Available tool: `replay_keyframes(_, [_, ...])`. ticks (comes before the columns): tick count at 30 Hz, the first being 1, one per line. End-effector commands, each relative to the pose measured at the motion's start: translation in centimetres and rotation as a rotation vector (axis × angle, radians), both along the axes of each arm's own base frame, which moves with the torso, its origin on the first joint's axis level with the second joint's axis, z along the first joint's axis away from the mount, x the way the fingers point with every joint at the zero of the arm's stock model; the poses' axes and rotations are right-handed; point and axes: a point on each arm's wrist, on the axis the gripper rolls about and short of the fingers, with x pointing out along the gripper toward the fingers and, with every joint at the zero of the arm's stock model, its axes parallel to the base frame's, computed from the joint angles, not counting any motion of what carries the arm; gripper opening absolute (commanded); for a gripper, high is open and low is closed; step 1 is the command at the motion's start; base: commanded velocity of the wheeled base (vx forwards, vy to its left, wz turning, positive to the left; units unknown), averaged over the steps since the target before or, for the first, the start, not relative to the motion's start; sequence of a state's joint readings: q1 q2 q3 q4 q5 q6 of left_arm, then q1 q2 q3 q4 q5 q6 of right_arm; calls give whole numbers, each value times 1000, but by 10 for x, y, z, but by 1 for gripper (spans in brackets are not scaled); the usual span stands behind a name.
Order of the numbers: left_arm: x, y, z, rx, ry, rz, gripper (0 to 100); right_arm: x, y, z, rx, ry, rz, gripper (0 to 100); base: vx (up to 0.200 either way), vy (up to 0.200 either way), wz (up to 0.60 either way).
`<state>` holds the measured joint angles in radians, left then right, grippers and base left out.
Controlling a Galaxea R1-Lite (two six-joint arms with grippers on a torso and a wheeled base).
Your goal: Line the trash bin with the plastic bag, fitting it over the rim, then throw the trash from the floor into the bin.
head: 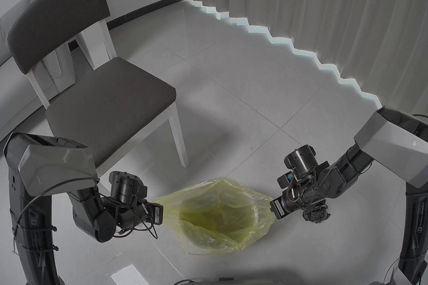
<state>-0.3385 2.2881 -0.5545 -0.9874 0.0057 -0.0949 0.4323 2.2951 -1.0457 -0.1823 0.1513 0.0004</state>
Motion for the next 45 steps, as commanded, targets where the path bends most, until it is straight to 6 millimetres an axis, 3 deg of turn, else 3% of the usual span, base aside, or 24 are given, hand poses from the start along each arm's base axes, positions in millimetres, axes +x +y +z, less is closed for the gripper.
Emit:
replay_keyframes(1, [-12,2,18,-11,-23,-5,0,-14,-8,21,9,-21,-1,0,0,0,0])
replay_keyframes(16, [-31,-3,39,-23,-49,-41,0,-42,-20,42,11,-27,2,0,0,0,0])
replay_keyframes(29, [-50,-1,32,-9,9,-60,0,-60,-26,36,-9,19,10,0,0,0,0])
replay_keyframes(34, [-44,-7,18,-15,42,-55,0,-56,-23,19,-28,60,12,0,0,0,0])
replay_keyframes(37, [-30,-12,4,-10,52,-49,0,-44,-18,0,-39,79,16,0,0,0,0])
replay_keyframes(41, [-22,-15,0,-10,51,-46,0,-36,-14,-7,-39,79,14,0,0,0,0])
replay_keyframes(45, [-3,-18,-11,-2,64,-33,0,-12,-8,-19,-34,68,0,0,0,0,0])
